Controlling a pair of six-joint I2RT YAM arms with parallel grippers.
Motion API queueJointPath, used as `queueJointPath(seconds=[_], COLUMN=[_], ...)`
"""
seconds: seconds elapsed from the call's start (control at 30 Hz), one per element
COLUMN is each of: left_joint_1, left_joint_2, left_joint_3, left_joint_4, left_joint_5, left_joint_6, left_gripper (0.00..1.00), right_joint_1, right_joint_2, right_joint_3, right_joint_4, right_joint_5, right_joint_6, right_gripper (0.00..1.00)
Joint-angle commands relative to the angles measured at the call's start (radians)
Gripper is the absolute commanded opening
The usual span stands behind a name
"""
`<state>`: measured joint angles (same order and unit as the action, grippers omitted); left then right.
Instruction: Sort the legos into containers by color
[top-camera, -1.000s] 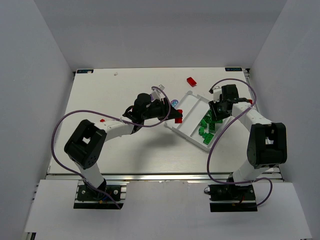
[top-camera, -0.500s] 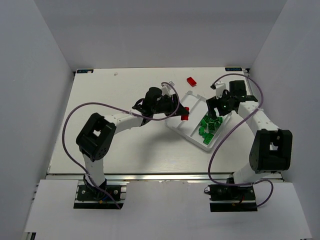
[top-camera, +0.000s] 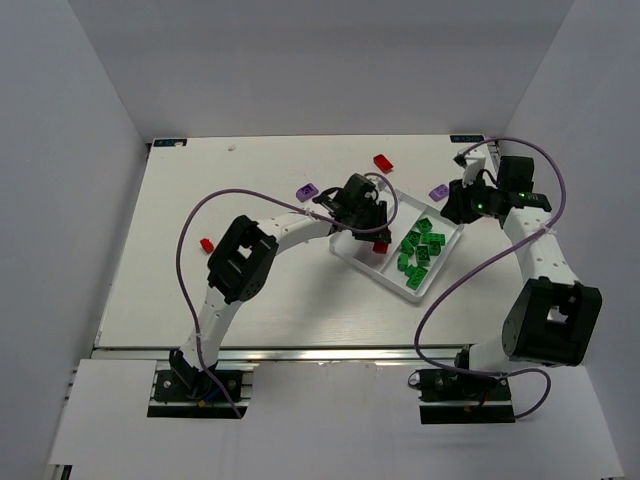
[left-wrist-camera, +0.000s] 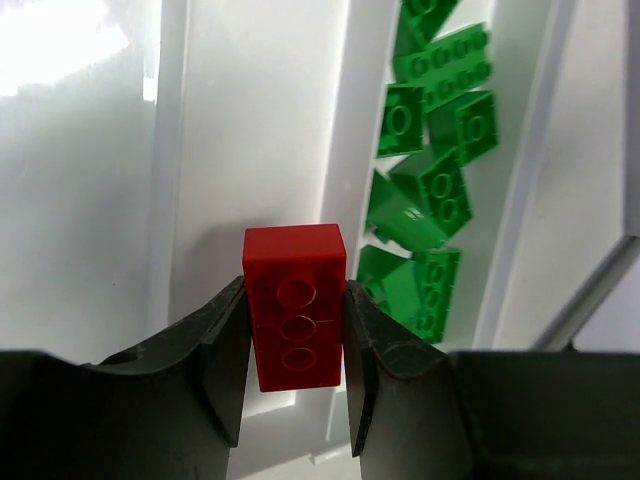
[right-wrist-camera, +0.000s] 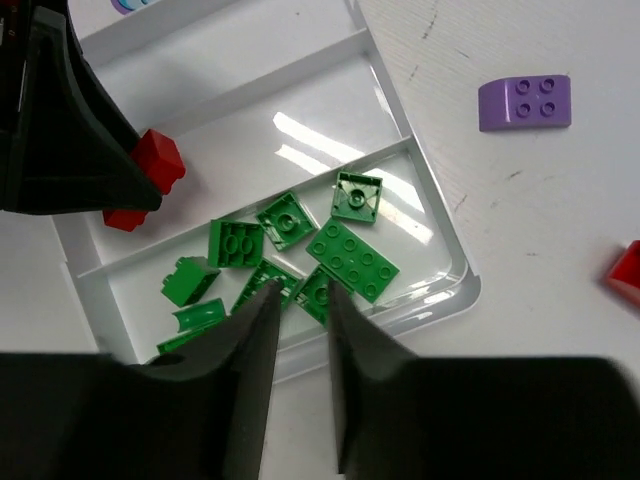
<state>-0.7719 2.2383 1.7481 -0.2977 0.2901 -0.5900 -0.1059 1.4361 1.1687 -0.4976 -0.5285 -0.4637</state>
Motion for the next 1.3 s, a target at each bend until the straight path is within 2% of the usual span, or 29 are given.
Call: queueJointPath(seconds=[0.0, 0.03, 0.1, 0.17, 0.2, 0.33, 0.43, 0.5, 0.6, 0.63, 0.7, 0.73, 0.83, 0.87, 0.93, 0.97, 1.1, 1.2, 1.27], left_joint_1=[-0.012, -0.015, -0.017, -0.018, -0.02, -0.02, -0.02, -0.021, -0.021, -0.02, -0.017, -0.015, -0.004, 0.0, 0.016, 0.02, 0.065, 0.083, 0.091], left_joint_2=[0.007, 0.012, 0.021, 0.02, 0.017, -0.008, -0.039, -0.06, -0.133, -0.181, -0.233, -0.259, -0.367, -0.394, -0.468, -0.491, -0.586, -0.609, -0.625], left_joint_3=[0.067, 0.074, 0.093, 0.1, 0.109, 0.125, 0.129, 0.12, 0.05, 0.024, -0.037, -0.095, -0.189, -0.247, -0.294, -0.333, -0.401, -0.417, -0.427], left_joint_4=[-0.11, -0.113, -0.119, -0.115, -0.113, -0.103, -0.1, -0.103, -0.089, -0.078, -0.049, -0.04, -0.008, 0.003, -0.001, -0.003, -0.018, -0.041, -0.044], left_joint_5=[-0.078, -0.088, -0.097, -0.1, -0.1, -0.098, -0.106, -0.126, -0.158, -0.164, -0.175, -0.174, -0.17, -0.169, -0.169, -0.167, -0.169, -0.177, -0.186], left_joint_6=[0.036, 0.036, 0.035, 0.033, 0.032, 0.024, 0.016, 0.016, 0.013, 0.012, 0.006, 0.004, 0.002, 0.002, 0.001, 0.001, -0.005, -0.01, -0.017], left_gripper=[0.34, 0.43, 0.5, 0.56, 0.61, 0.67, 0.69, 0.69, 0.68, 0.68, 0.68, 0.68, 0.69, 0.69, 0.69, 0.69, 0.7, 0.7, 0.7], right_joint_1=[-0.034, -0.041, -0.057, -0.063, -0.061, -0.063, -0.061, -0.061, -0.061, -0.061, -0.061, -0.061, -0.061, -0.061, -0.063, -0.064, -0.081, -0.094, -0.097], right_joint_2=[0.026, 0.033, 0.056, 0.078, 0.084, 0.142, 0.176, 0.19, 0.233, 0.265, 0.305, 0.352, 0.447, 0.464, 0.503, 0.512, 0.56, 0.639, 0.687], right_joint_3=[0.032, 0.039, 0.055, 0.066, 0.075, 0.12, 0.161, 0.178, 0.259, 0.331, 0.412, 0.493, 0.609, 0.65, 0.66, 0.651, 0.65, 0.741, 0.761], right_joint_4=[0.021, 0.021, 0.016, 0.013, 0.019, 0.007, -0.024, -0.03, -0.109, -0.148, -0.238, -0.337, -0.436, -0.465, -0.46, -0.452, -0.417, -0.491, -0.484], right_joint_5=[-0.024, -0.024, -0.007, 0.037, 0.062, 0.191, 0.232, 0.248, 0.234, 0.222, 0.219, 0.232, 0.35, 0.384, 0.488, 0.514, 0.584, 0.579, 0.601], right_joint_6=[0.066, 0.074, 0.1, 0.115, 0.144, 0.207, 0.226, 0.211, 0.038, -0.104, -0.255, -0.403, -0.562, -0.663, -0.763, -0.876, -1.09, -1.193, -1.219], right_gripper=[0.34, 0.4, 0.49, 0.55, 0.62, 0.65, 0.7, 0.78, 0.88, 0.89, 0.89, 0.89, 0.9, 0.9, 0.9, 0.9, 0.89, 0.89, 0.89])
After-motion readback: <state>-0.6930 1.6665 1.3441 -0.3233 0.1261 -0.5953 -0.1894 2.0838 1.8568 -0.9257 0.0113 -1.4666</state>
